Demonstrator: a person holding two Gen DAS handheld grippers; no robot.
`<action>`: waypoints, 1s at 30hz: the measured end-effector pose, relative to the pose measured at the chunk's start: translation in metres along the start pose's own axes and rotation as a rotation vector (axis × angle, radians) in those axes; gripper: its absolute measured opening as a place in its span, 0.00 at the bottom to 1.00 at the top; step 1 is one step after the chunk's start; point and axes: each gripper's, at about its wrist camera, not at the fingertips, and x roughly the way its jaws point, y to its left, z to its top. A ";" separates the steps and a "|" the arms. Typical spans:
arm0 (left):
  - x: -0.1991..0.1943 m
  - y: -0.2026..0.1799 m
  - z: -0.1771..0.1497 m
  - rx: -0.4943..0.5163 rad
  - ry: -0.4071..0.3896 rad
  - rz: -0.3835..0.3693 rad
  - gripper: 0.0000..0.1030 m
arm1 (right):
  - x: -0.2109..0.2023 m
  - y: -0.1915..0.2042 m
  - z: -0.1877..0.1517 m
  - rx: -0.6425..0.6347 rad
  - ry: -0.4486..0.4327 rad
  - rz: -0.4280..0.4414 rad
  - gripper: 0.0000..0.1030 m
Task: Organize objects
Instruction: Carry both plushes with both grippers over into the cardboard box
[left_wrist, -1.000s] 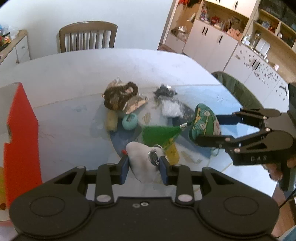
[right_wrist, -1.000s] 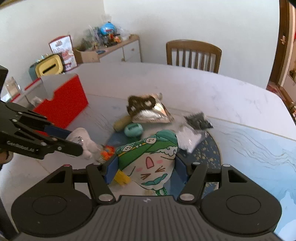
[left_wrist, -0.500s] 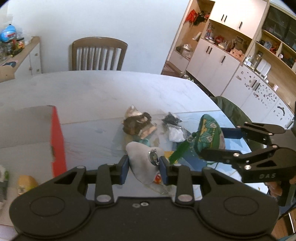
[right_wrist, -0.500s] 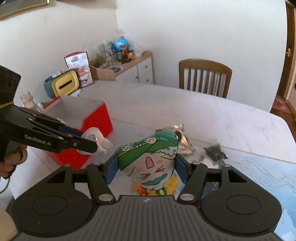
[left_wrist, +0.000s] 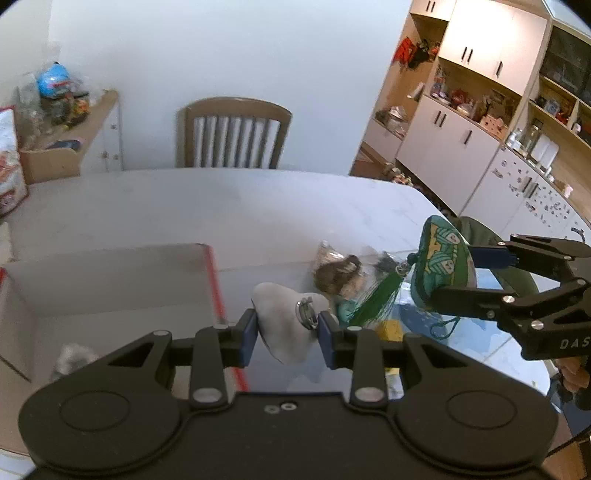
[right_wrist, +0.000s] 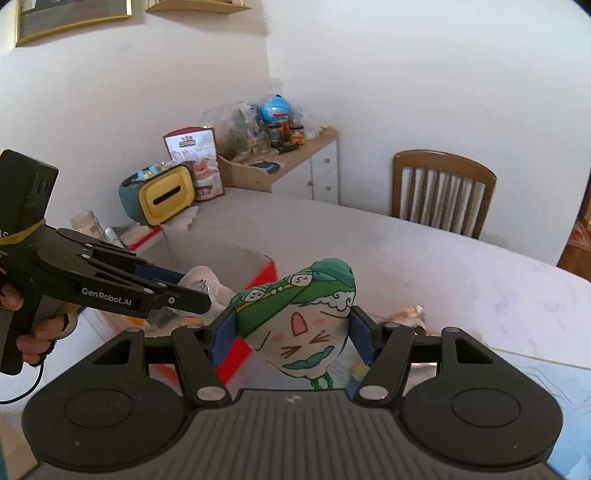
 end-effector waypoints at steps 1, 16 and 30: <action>-0.003 0.005 0.001 0.000 -0.004 0.004 0.32 | 0.003 0.006 0.003 -0.004 -0.003 0.003 0.62; -0.032 0.088 0.005 -0.015 -0.023 0.127 0.32 | 0.056 0.088 0.050 -0.046 -0.028 0.071 0.62; -0.010 0.175 0.000 -0.036 0.049 0.250 0.32 | 0.151 0.137 0.062 -0.097 0.040 0.046 0.62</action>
